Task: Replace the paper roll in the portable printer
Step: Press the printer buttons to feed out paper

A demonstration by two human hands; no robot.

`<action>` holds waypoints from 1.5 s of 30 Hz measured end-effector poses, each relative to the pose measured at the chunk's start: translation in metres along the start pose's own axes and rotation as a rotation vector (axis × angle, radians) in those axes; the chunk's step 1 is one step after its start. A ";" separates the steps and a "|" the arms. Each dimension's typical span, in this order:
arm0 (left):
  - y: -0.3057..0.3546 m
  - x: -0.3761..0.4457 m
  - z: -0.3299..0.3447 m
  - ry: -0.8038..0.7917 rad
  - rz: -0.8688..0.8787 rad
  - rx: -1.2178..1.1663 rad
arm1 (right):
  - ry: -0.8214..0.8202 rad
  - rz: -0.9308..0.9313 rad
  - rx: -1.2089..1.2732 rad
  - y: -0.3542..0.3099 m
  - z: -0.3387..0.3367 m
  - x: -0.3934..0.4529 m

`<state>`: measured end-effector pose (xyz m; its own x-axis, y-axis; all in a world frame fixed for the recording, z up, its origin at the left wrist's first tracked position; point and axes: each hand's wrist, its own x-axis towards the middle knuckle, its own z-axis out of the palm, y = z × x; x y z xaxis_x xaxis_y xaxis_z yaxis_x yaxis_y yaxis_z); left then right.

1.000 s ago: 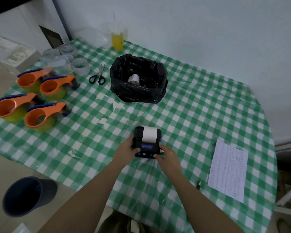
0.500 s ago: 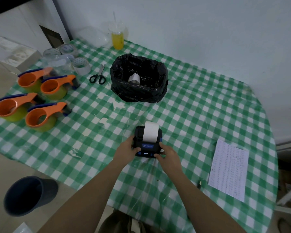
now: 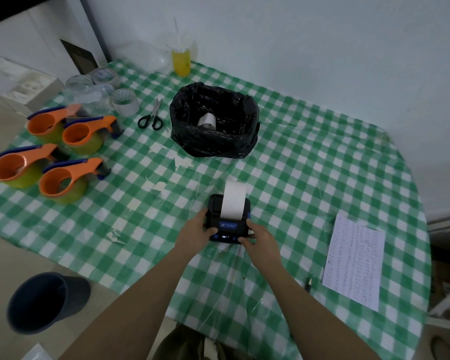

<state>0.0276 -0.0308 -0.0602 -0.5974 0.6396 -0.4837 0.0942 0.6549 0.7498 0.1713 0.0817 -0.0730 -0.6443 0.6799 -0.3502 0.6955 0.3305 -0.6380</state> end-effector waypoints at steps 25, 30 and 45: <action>0.000 0.000 0.000 0.004 -0.002 -0.015 | 0.001 -0.003 0.000 0.000 0.000 0.000; 0.000 0.000 0.000 0.002 -0.007 -0.012 | -0.006 -0.002 -0.005 0.000 -0.001 -0.001; -0.001 0.002 0.000 -0.007 -0.003 -0.011 | -0.002 0.003 0.000 -0.001 -0.001 0.000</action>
<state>0.0261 -0.0301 -0.0626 -0.5922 0.6408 -0.4886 0.0839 0.6521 0.7535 0.1712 0.0820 -0.0712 -0.6432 0.6793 -0.3533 0.6973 0.3290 -0.6368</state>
